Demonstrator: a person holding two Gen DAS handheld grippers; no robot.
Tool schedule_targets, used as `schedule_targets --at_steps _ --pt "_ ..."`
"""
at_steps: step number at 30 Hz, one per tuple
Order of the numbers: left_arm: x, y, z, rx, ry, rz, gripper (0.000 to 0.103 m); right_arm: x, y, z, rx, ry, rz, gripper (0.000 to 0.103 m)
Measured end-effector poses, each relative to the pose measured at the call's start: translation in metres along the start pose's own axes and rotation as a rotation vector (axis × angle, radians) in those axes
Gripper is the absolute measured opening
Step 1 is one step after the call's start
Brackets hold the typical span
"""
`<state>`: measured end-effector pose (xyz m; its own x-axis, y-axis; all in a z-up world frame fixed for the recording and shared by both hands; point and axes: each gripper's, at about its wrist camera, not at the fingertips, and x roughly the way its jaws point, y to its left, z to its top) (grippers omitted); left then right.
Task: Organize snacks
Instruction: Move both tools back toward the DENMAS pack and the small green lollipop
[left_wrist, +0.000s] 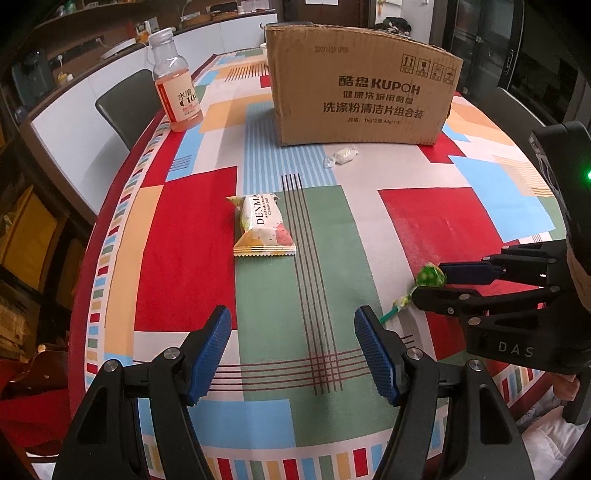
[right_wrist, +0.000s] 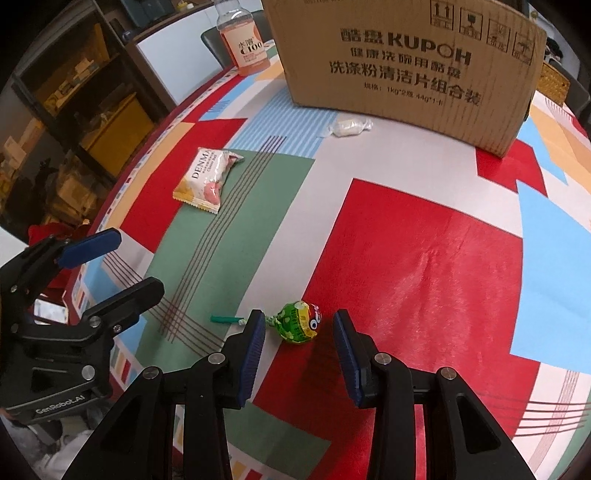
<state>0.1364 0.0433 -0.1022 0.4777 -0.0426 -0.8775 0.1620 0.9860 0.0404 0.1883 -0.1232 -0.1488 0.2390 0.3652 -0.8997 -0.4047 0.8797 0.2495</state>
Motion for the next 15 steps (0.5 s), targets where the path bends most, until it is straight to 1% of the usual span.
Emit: schedule_targets --at_steps 4,8,10,15 --pt "0.003 0.001 0.001 -0.005 0.007 -0.002 0.068 0.002 0.001 0.001 -0.013 -0.001 -0.004 0.032" --pt "0.003 0.002 0.001 -0.008 0.009 -0.005 0.068 0.004 0.001 0.003 -0.009 -0.003 0.015 0.031" --pt "0.002 0.002 0.001 -0.010 0.004 -0.002 0.068 0.003 -0.002 0.005 0.025 -0.010 0.027 0.032" --pt "0.001 0.007 0.003 -0.026 -0.004 0.000 0.068 0.002 -0.001 0.012 0.041 -0.036 0.023 0.032"
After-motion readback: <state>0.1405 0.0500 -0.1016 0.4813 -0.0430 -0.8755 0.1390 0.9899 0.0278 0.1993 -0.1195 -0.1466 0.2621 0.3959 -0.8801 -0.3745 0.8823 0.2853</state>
